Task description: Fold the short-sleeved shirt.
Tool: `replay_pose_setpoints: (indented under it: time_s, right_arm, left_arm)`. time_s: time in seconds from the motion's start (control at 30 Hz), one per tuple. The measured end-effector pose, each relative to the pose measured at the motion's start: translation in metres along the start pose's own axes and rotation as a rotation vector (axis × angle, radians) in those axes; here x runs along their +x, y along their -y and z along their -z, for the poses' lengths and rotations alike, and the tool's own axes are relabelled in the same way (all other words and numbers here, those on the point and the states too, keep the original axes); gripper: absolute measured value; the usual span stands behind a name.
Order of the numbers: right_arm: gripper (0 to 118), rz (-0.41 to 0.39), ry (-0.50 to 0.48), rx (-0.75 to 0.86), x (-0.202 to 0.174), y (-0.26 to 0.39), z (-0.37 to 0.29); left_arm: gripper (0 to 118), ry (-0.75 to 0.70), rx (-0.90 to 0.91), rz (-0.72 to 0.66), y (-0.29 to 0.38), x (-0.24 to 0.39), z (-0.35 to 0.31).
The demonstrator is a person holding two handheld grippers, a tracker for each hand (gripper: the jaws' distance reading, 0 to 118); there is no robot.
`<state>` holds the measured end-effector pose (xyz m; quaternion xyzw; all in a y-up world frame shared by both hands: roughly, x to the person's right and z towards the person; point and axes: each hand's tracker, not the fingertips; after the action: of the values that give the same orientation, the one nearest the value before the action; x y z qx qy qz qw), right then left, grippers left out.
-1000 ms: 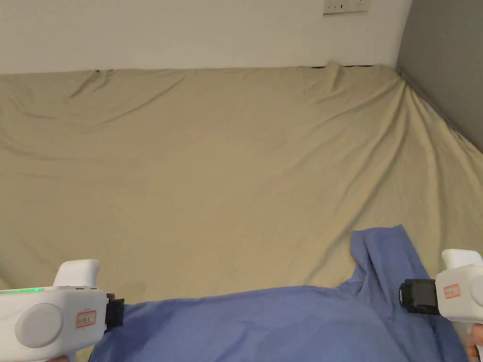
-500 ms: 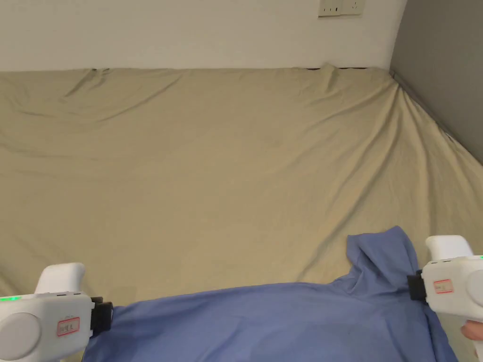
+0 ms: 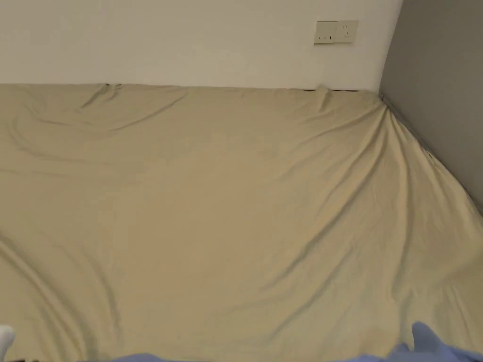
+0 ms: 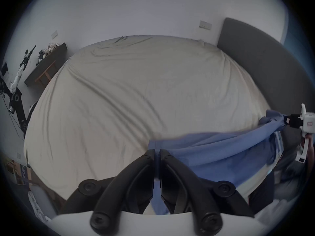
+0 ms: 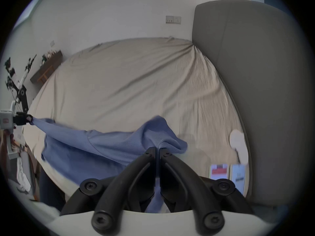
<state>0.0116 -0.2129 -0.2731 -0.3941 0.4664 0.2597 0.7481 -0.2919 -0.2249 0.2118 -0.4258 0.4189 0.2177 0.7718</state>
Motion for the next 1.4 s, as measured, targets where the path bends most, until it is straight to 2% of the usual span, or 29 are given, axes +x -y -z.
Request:
replay_pose_setpoints:
  time_s: [0.17, 0.27, 0.37, 0.4, 0.43, 0.47, 0.5, 0.53, 0.57, 0.63, 0.73, 0.8, 0.87, 0.9, 0.93, 0.97, 1.0, 1.1, 1.23, 1.33, 1.37, 1.4]
  right_arm:
    - [6, 0.016, 0.012, -0.136, -0.002, 0.083, 0.007]
    - [6, -0.045, 0.102, -0.15, -0.005, 0.111, 0.018]
    - [8, -0.108, 0.18, -0.057, -0.007, 0.125, 0.016]
    - [17, -0.104, 0.215, -0.033, -0.006, 0.126, 0.009]
    - [47, -0.085, 0.23, -0.01, -0.006, 0.127, 0.0]
    - [82, -0.044, 0.212, 0.027, -0.004, 0.127, -0.011]
    - [108, 0.003, 0.203, 0.083, -0.002, 0.127, -0.023]
    - [118, 0.045, 0.211, 0.142, -0.001, 0.123, -0.037]
    - [117, 0.084, 0.202, 0.227, -0.003, 0.12, -0.052]
    - [117, 0.145, 0.156, 0.446, -0.013, 0.11, -0.079]
    - [117, 0.207, 0.12, 0.634, -0.033, 0.093, -0.098]
    - [116, 0.235, 0.076, 0.696, -0.048, 0.084, -0.101]
    - [111, 0.249, 0.009, 0.693, -0.06, 0.079, -0.1]
    - [96, 0.246, -0.038, 0.694, -0.066, 0.078, -0.099]
    - [51, 0.24, -0.035, 0.684, -0.069, 0.077, -0.096]
    - [18, 0.237, -0.02, 0.685, -0.075, 0.077, -0.094]
    - [9, 0.224, -0.003, 0.689, -0.082, 0.078, -0.093]
    - [8, 0.202, -0.055, 0.674, -0.085, 0.08, -0.094]
    - [8, 0.178, -0.041, 0.666, -0.089, 0.08, -0.096]
    - [8, 0.186, -0.038, 0.652, -0.092, 0.076, -0.098]
    - [8, 0.198, -0.043, 0.643, -0.093, 0.075, -0.099]
    - [8, 0.21, -0.048, 0.633, -0.093, 0.075, -0.098]
  left_arm:
    - [6, -0.006, -0.134, -0.001, 0.066, 0.019, 0.009]
    - [6, -0.017, -0.18, 0.031, 0.093, 0.024, 0.03]
    - [6, -0.015, -0.194, 0.028, 0.108, 0.022, 0.042]
    - [7, -0.017, -0.184, 0.017, 0.109, 0.022, 0.038]
    - [15, -0.017, -0.148, -0.006, 0.11, 0.016, 0.034]
    - [31, -0.011, -0.112, -0.028, 0.109, 0.014, 0.023]
    - [63, -0.012, -0.067, -0.053, 0.106, 0.011, 0.009]
    - [105, 0.005, -0.016, -0.084, 0.101, 0.008, -0.006]
    - [118, 0.025, 0.04, -0.112, 0.094, 0.008, -0.025]
    - [118, 0.111, 0.235, -0.163, 0.083, 0.007, -0.053]
    - [118, 0.229, 0.426, -0.229, 0.067, 0.015, -0.078]
    - [118, 0.298, 0.533, -0.283, 0.066, 0.017, -0.083]
    - [118, 0.411, 0.528, -0.358, 0.066, 0.013, -0.076]
    - [107, 0.45, 0.533, -0.382, 0.068, 0.012, -0.076]
    - [63, 0.463, 0.531, -0.41, 0.071, 0.011, -0.074]
    - [15, 0.477, 0.512, -0.418, 0.071, 0.008, -0.067]
    - [0, 0.448, 0.519, -0.422, 0.075, 0.006, -0.064]
    - [0, 0.475, 0.473, -0.457, 0.086, -0.011, -0.056]
    - [0, 0.525, 0.354, -0.598, 0.098, -0.066, -0.027]
    - [0, 0.754, 0.148, -0.72, 0.107, -0.108, 0.017]
    - [4, 0.796, 0.079, -0.737, 0.11, -0.118, 0.029]
    - [22, 0.819, 0.015, -0.747, 0.114, -0.128, 0.044]
